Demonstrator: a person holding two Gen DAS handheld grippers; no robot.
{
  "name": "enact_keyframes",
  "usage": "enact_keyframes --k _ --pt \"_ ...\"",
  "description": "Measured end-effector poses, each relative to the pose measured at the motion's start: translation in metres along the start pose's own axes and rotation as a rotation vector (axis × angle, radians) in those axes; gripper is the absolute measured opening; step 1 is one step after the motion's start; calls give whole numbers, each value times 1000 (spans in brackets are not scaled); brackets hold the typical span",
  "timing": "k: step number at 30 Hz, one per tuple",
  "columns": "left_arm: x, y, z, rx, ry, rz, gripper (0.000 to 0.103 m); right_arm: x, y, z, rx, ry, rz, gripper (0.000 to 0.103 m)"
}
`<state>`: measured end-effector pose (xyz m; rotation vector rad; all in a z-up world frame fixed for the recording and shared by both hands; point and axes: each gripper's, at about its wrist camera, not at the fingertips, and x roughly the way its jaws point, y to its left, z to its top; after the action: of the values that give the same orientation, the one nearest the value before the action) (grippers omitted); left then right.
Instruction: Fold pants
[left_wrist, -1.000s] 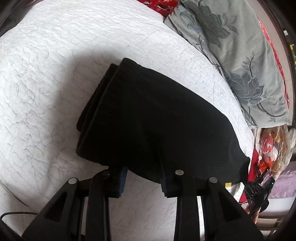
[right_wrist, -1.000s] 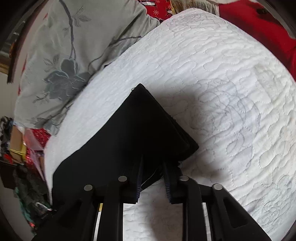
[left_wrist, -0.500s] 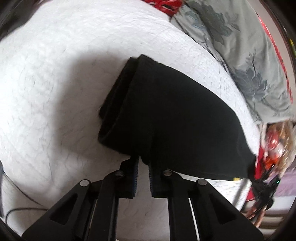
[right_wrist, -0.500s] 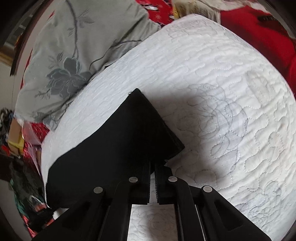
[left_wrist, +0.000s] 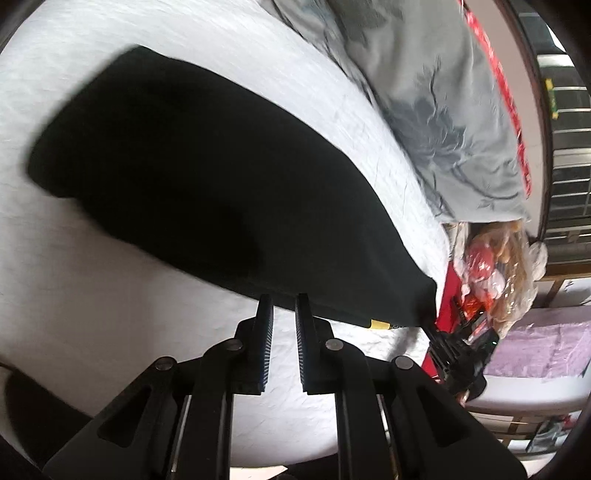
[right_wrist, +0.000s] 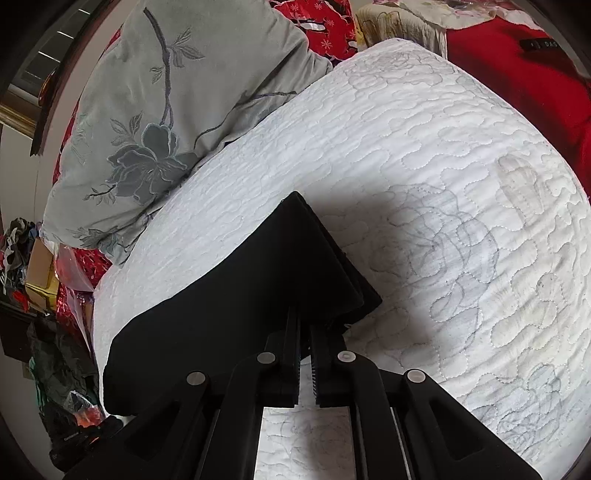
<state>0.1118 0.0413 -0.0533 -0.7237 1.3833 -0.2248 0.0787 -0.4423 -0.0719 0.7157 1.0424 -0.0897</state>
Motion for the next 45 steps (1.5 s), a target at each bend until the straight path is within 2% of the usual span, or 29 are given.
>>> enact_keyframes --k 6,12,14,16,18,24,28,29,30,31,32,35,38,39,43,45 --pt "34 -18 -5 -16 41 40 8 1 -3 1 -3 10 12 8" --pt "40 -16 -9 -40 49 73 8 2 -1 5 -21 16 27 8" --pt "40 -14 -13 -55 58 57 13 2 -2 6 -19 18 34 8" --pt "41 -18 -15 -39 43 78 23 1 -3 6 -17 16 42 8" --pt "42 -20 -15 -40 24 91 28 2 -3 7 -21 17 39 8" --pt "50 -18 -8 -91 12 100 28 2 -1 8 -31 14 39 8" --pt "49 -23 -4 -97 -26 94 28 2 0 9 -37 12 43 8" --pt "50 -23 -2 -98 -27 98 27 2 0 9 -42 10 43 8" --pt "51 -24 -1 -105 -27 107 20 3 1 9 -45 9 41 8" --pt "53 -23 0 -113 -23 121 5 4 1 9 -47 9 39 8" --pt "55 -22 0 -120 -11 125 3 5 1 10 -49 12 36 5" --pt "45 -20 -7 -147 5 102 2 5 4 14 -52 15 37 4" --pt "28 -26 -20 -100 -37 99 2 -11 2 20 -31 -2 126 3" --pt "31 -25 -24 -100 -26 93 2 -16 1 22 -37 -9 139 3" --pt "53 -17 -28 -89 5 153 2 -9 -11 19 -15 23 112 3" --pt "59 -13 -26 -99 8 157 2 -3 -17 14 -12 40 84 3"
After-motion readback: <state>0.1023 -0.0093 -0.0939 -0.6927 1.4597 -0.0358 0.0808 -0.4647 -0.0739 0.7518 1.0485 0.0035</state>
